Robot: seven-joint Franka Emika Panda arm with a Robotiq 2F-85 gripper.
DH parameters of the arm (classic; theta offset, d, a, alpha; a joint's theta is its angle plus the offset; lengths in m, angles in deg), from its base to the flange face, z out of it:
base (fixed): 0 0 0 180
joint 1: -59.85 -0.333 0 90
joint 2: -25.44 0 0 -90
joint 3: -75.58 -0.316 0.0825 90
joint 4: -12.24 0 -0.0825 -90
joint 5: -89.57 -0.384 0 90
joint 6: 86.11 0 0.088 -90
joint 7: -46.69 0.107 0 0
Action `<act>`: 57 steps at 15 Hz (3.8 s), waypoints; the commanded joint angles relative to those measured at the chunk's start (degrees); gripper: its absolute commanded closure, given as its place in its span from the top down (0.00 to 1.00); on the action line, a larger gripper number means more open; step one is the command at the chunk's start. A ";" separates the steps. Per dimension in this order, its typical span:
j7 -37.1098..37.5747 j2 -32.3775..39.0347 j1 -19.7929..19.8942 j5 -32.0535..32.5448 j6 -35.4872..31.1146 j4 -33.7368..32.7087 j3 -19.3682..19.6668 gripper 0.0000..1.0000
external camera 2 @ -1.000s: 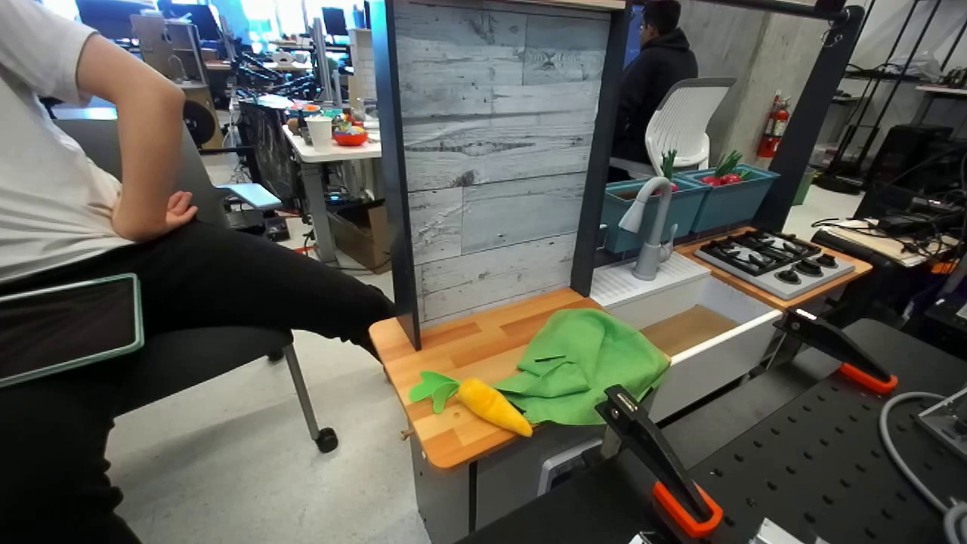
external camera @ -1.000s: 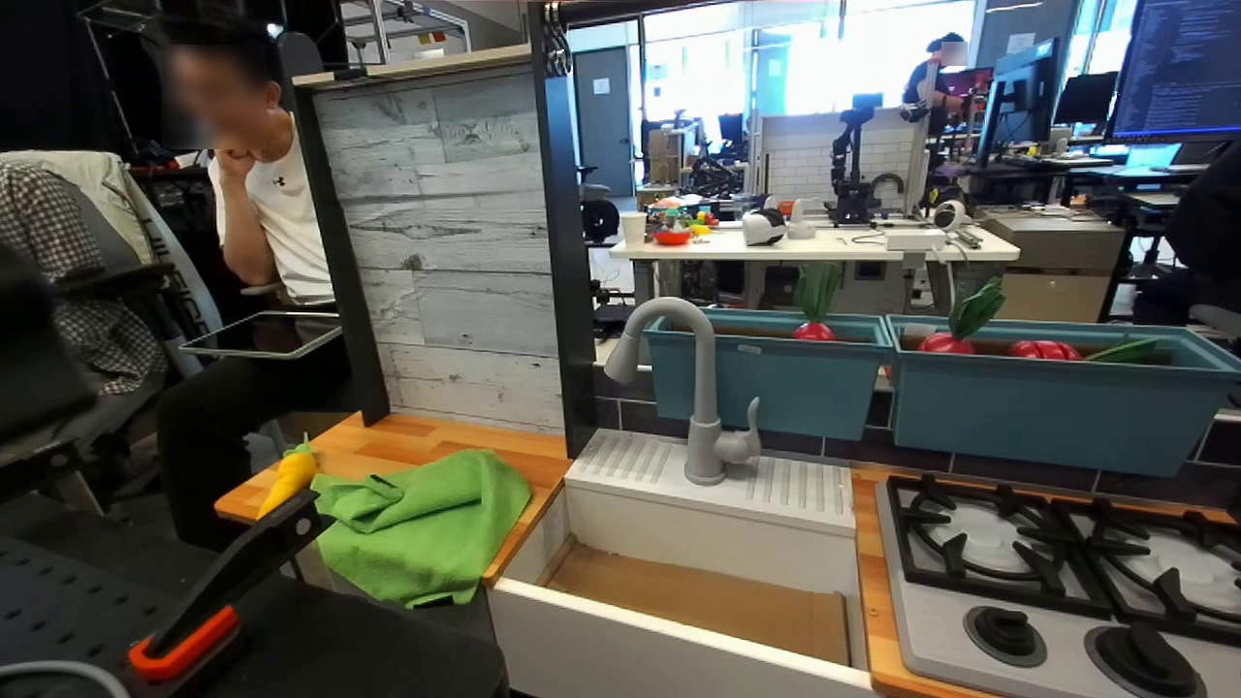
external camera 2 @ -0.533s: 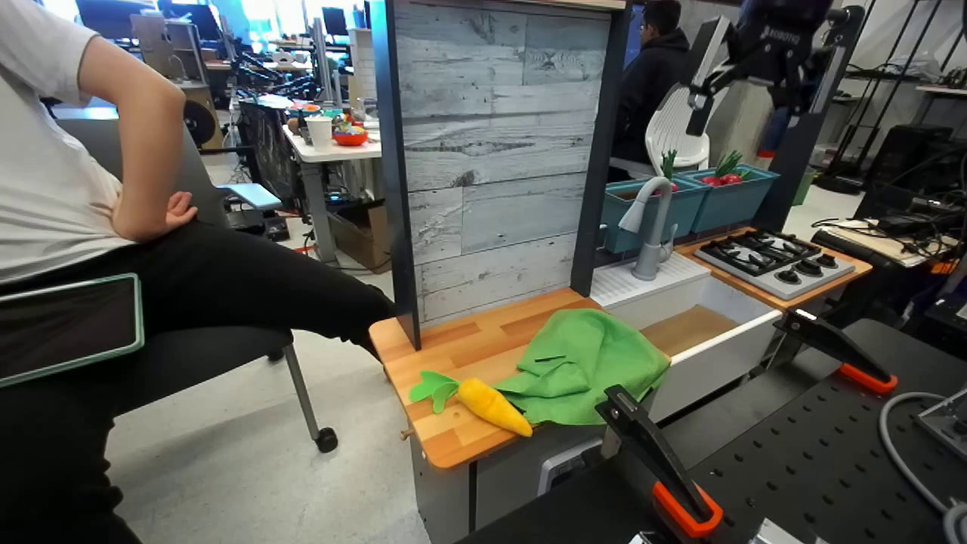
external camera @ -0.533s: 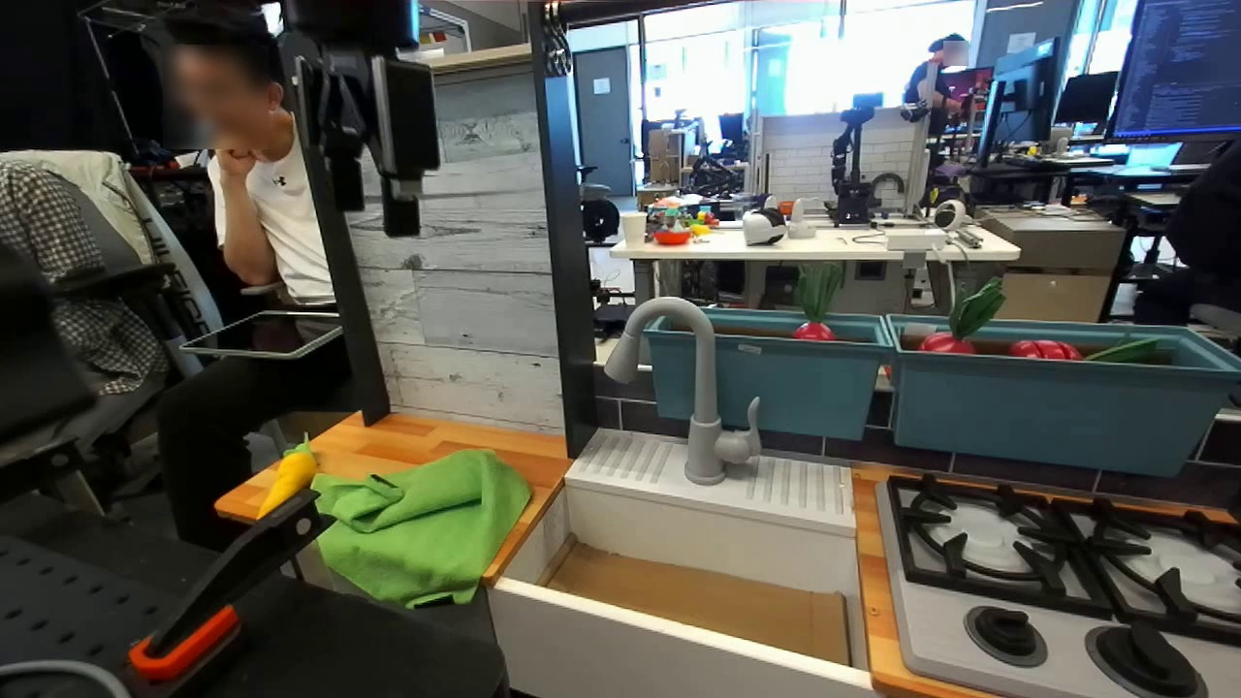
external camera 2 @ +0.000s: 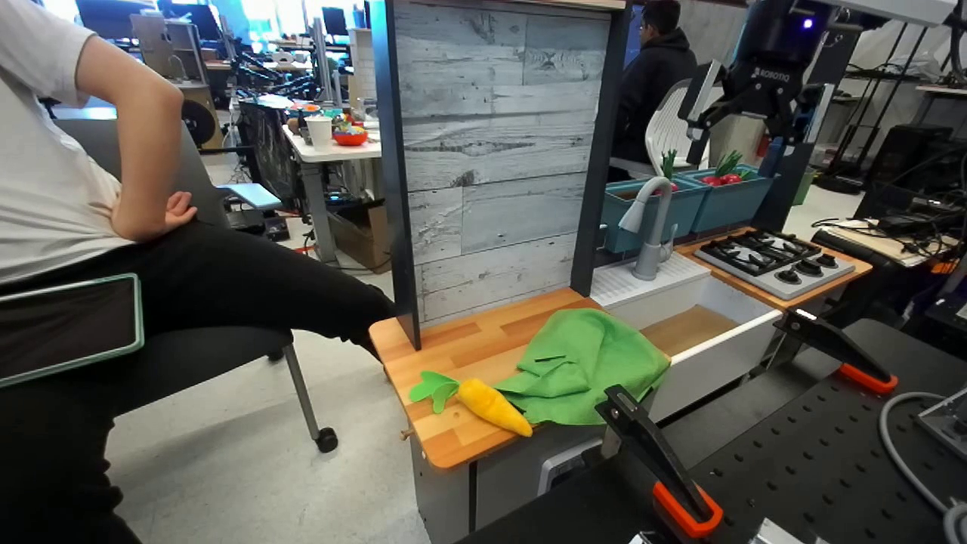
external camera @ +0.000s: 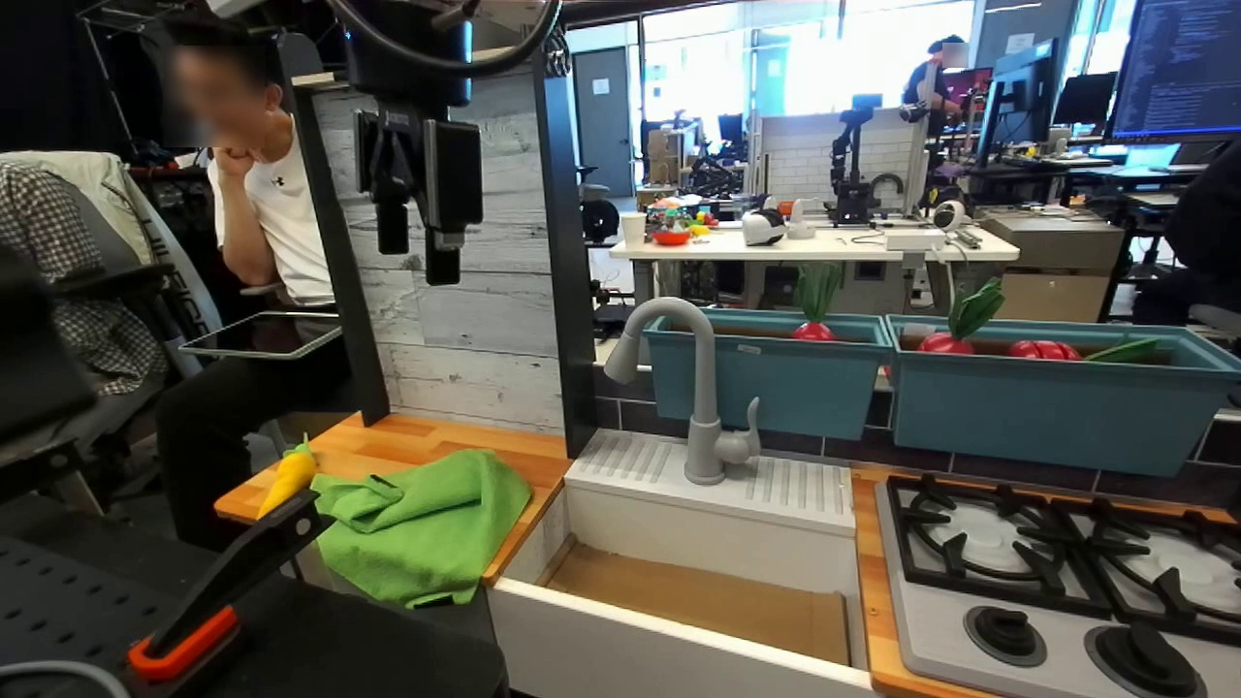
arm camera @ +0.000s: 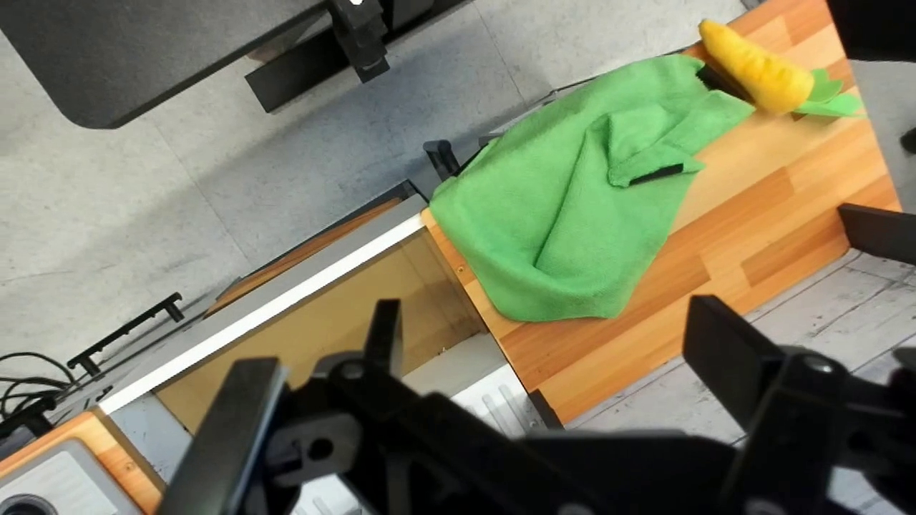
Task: Turn the faucet slightly to the right
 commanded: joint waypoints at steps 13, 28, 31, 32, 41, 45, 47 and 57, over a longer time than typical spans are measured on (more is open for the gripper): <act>32.80 17.88 -0.88 7.84 -9.90 -12.47 4.83 1.00; 52.64 31.32 -2.03 6.67 -12.04 -30.06 4.96 1.00; 54.26 32.38 -2.71 6.95 -15.42 -30.85 5.12 1.00; 54.33 32.48 -2.76 6.89 -15.63 -30.86 5.01 1.00; 52.83 30.31 -3.02 6.87 -17.08 -28.18 4.07 1.00; 52.23 29.27 -3.81 6.88 -18.45 -27.28 3.44 1.00; 52.86 29.66 -4.87 7.31 -19.94 -27.60 4.12 1.00; 53.05 32.33 -4.49 6.66 -20.78 -28.20 4.62 1.00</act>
